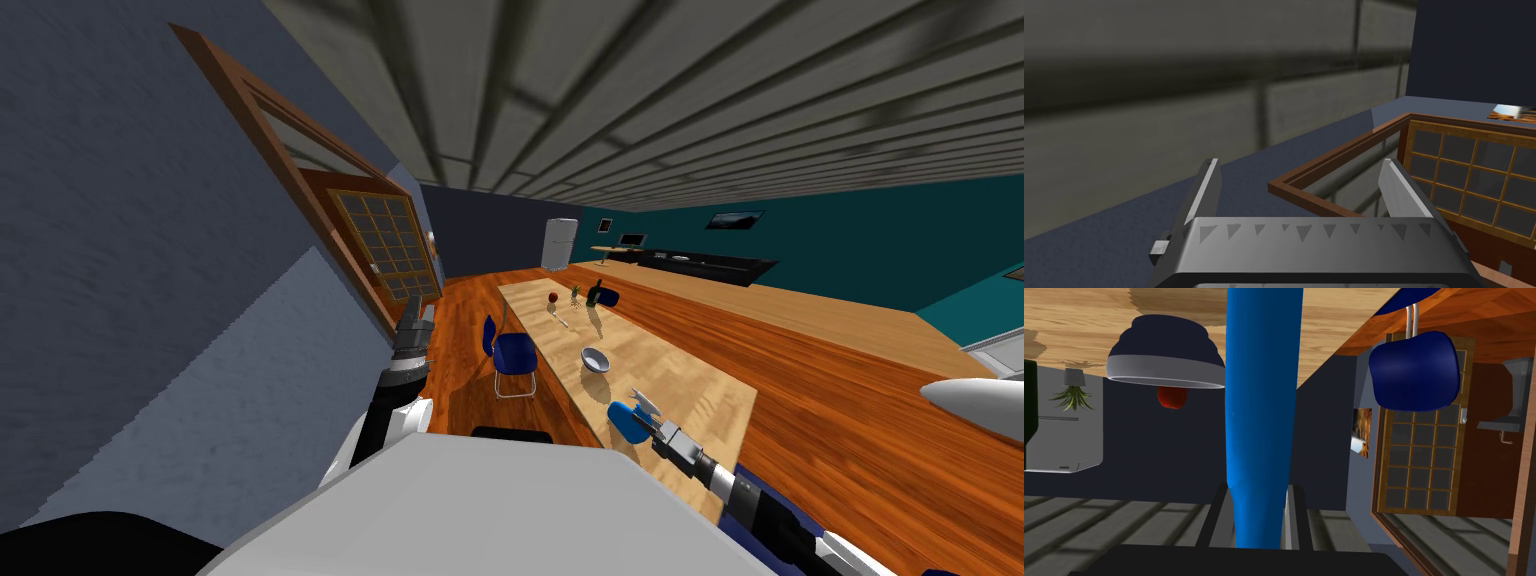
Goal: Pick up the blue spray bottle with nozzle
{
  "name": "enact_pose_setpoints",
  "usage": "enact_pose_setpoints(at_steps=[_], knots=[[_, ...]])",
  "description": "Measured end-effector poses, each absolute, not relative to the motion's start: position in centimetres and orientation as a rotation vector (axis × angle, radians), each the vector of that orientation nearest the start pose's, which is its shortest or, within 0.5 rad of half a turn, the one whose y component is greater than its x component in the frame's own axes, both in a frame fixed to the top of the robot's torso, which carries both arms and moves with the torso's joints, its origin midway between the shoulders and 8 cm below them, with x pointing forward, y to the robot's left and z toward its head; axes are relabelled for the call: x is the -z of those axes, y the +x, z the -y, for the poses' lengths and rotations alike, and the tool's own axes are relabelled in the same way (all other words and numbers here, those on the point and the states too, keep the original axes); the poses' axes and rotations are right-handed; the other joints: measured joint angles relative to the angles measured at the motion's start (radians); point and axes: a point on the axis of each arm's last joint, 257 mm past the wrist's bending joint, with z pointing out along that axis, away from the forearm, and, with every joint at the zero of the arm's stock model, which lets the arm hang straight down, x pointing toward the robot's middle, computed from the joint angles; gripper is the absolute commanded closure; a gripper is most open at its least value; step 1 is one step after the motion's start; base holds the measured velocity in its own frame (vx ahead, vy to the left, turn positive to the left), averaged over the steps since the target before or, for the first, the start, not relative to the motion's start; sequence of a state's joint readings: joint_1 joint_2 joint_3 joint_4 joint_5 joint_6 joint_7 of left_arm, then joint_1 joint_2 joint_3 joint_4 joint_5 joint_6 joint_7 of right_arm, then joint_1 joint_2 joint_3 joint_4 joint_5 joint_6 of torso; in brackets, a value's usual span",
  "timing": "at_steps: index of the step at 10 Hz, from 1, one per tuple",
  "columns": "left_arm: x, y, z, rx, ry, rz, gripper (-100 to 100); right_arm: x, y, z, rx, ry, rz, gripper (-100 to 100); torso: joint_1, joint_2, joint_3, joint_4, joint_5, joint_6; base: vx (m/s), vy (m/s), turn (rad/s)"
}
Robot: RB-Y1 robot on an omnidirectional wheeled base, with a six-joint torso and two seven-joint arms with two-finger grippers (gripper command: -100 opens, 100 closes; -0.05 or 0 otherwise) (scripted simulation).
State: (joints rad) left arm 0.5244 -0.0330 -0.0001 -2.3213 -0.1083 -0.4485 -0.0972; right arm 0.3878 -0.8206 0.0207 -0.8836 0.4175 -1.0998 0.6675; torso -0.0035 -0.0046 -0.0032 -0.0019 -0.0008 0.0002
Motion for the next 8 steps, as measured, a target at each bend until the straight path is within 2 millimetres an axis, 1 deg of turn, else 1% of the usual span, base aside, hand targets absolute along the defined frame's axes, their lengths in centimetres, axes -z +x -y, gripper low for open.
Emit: enact_pose_setpoints(at_steps=[1,2,3,4,5,6,8], knots=[[-2.5,34.4,-27.4,1.124,-0.602,-0.692,0,37.6,25.5,47.0,-0.291,-0.42,-1.903,100,0.0,0.0,0.0,0.0,0.0,0.0,-0.091,-0.071,0.113],[-2.5,34.4,-27.4,1.124,-0.602,-0.692,0,37.8,26.1,46.8,-0.293,-0.417,-1.905,100,-0.005,0.003,0.001,0.001,-0.002,-0.002,-0.119,-0.096,0.097],[-2.5,34.4,-27.4,1.124,-0.602,-0.692,0,37.9,26.7,46.5,-0.293,-0.413,-1.906,100,-0.008,0.004,0.002,0.0,-0.003,-0.001,-0.158,-0.097,0.11],[-2.5,34.4,-27.4,1.124,-0.602,-0.692,0,37.9,27.6,45.7,-0.298,-0.412,-1.901,100,-0.009,0.007,0.003,0.0,-0.005,-0.002,-0.119,-0.07,0.069],[-2.5,34.4,-27.4,1.124,-0.602,-0.692,0,38.0,28.3,45.6,-0.293,-0.405,-1.905,100,-0.01,0.005,0.002,-0.001,-0.005,0.0,-0.143,-0.09,0.097],[-2.5,34.4,-27.4,1.124,-0.602,-0.692,0,38.0,29.1,44.8,-0.298,-0.402,-1.904,100,-0.011,0.006,0.003,-0.001,-0.006,-0.001,-0.119,-0.067,0.073],[-2.5,34.4,-27.4,1.124,-0.602,-0.692,0,38.2,30.9,44.3,-0.288,-0.387,-1.91,100,-0.013,0.005,0.001,-0.002,-0.008,0.0,-0.124,-0.056,0.074]])
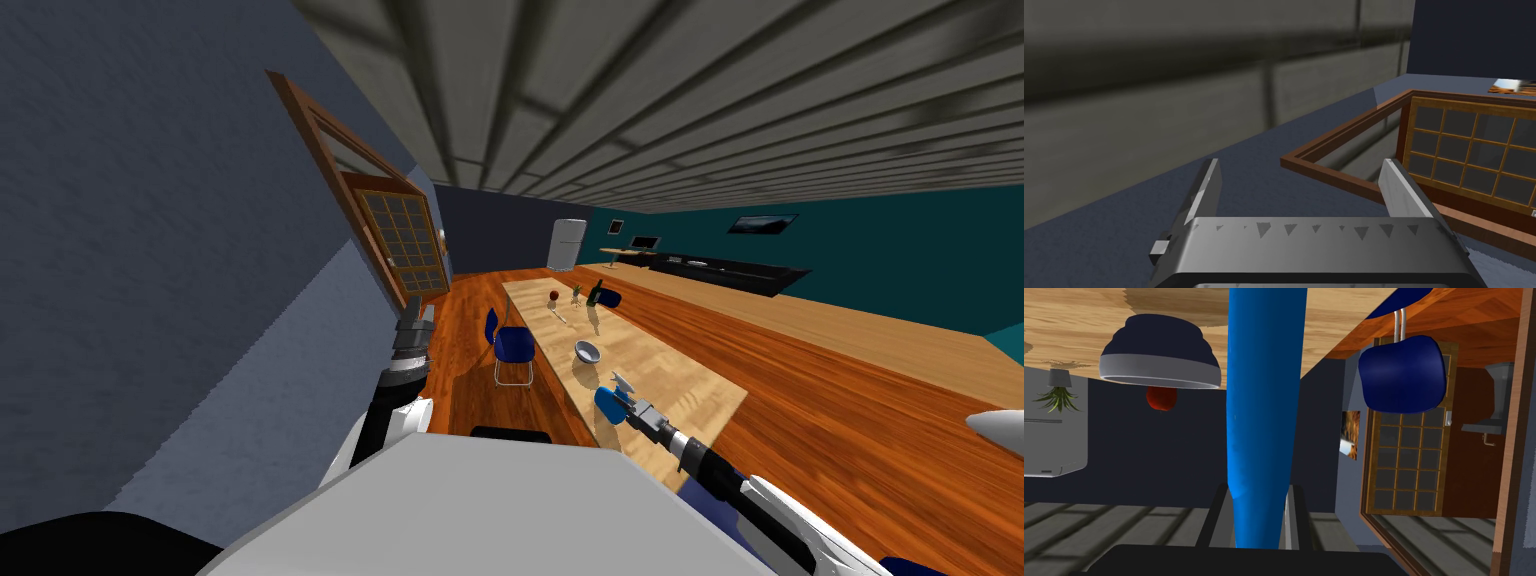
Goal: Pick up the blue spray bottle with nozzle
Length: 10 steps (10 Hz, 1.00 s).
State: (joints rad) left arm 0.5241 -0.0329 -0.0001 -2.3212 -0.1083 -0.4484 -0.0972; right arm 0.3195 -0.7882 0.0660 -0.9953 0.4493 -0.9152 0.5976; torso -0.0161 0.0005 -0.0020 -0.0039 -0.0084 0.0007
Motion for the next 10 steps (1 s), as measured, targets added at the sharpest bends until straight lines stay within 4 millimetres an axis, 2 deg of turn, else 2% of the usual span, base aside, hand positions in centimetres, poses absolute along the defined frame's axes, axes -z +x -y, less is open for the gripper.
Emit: enact_pose_setpoints(at_steps=[5,6,10], knots=[[-2.5,34.4,-27.4,1.124,-0.602,-0.692,0,38.7,33.1,43.9,-0.253,-0.353,-1.934,100,-0.001,-0.005,-0.004,-0.003,-0.001,0.003,-0.074,-0.04,0.053],[-2.5,34.4,-27.4,1.124,-0.602,-0.692,0,38.5,33.6,43.1,-0.255,-0.35,-1.93,100,-0.001,-0.004,-0.003,-0.002,-0.001,0.001,-0.111,-0.037,0.086],[-2.5,34.4,-27.4,1.124,-0.602,-0.692,0,38.1,36.9,41.7,-0.241,-0.321,-1.927,100,-0.005,0.0,-0.001,-0.001,-0.002,0.002,-0.133,-0.074,0.084]])
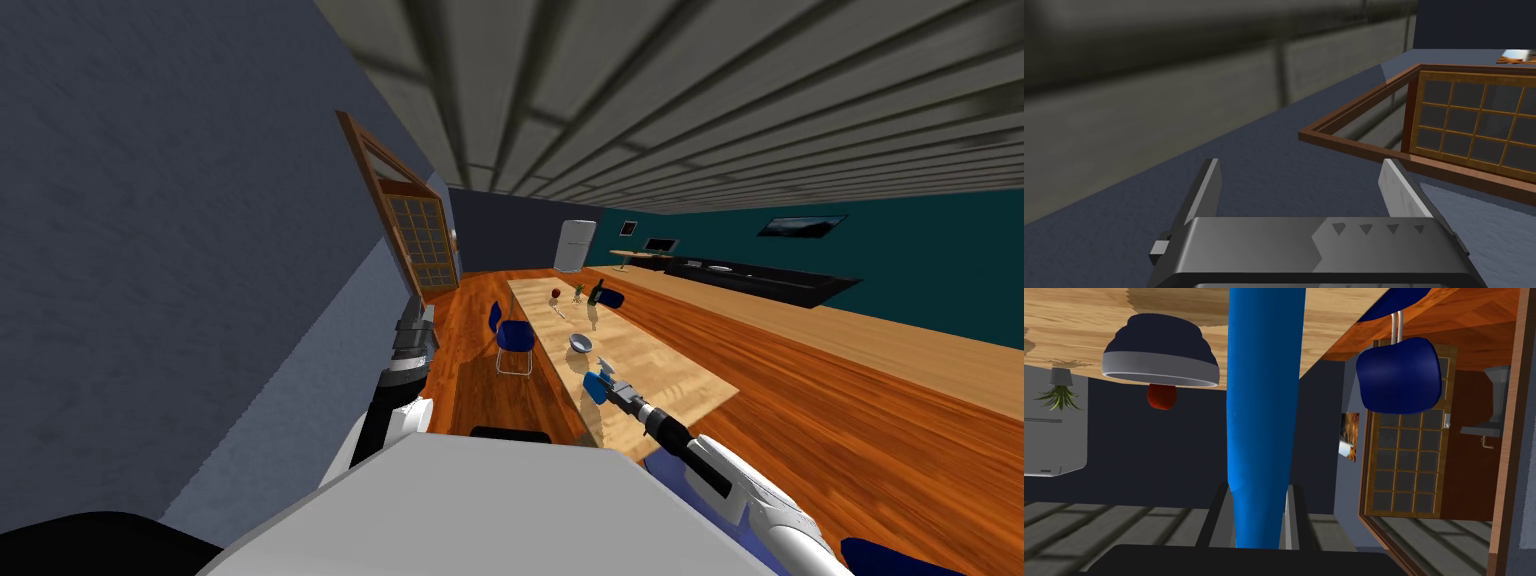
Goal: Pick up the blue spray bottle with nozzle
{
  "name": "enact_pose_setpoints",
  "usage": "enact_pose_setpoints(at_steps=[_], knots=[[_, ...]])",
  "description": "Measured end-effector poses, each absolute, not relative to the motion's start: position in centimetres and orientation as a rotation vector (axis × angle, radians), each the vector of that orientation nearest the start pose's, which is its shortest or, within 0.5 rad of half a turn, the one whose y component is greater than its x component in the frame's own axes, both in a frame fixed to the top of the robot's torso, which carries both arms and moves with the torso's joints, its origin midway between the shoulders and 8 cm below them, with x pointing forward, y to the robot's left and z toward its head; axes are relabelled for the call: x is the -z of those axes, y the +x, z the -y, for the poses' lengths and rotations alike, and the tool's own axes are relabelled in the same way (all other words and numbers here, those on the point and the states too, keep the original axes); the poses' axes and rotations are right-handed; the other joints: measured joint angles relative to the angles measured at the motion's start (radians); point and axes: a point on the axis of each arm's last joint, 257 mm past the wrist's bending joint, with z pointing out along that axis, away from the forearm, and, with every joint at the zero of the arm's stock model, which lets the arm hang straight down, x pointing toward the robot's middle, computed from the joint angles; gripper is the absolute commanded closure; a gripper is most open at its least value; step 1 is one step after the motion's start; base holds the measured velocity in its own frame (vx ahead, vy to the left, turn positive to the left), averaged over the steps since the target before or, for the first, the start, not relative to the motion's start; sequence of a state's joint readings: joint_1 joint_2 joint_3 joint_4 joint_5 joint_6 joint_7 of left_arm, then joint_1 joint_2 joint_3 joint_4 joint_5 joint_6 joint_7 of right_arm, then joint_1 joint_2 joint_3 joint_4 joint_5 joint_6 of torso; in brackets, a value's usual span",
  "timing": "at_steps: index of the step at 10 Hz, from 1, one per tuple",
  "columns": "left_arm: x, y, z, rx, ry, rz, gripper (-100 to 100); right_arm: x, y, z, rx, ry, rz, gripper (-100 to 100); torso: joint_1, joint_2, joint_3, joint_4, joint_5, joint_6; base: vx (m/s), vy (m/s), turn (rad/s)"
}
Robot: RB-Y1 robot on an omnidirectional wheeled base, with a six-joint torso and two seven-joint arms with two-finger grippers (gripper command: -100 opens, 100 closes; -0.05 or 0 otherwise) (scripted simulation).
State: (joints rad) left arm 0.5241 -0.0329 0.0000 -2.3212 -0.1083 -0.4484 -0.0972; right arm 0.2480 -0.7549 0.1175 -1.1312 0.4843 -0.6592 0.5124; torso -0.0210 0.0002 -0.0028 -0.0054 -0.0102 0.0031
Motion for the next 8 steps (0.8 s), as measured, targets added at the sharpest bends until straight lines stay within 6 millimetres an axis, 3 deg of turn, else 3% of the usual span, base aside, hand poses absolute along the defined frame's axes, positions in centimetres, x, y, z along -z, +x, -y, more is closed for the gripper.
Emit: enact_pose_setpoints(at_steps=[5,7,8], knots=[[-2.5,34.4,-27.4,1.124,-0.602,-0.692,0,37.6,39.8,40.4,-0.211,-0.279,-1.927,100,0.002,-0.001,-0.001,0.0,0.001,0.0,-0.1,-0.038,0.067],[-2.5,34.4,-27.4,1.124,-0.602,-0.692,0,37.6,40.6,40.3,-0.195,-0.261,-1.931,100,0.002,-0.004,-0.002,-0.001,0.001,0.002,-0.037,-0.022,-0.005],[-2.5,34.4,-27.4,1.123,-0.602,-0.692,0,37.6,40.6,40.4,-0.192,-0.259,-1.934,0,0.004,-0.007,-0.004,-0.001,0.001,0.002,-0.006,-0.003,-0.002]])
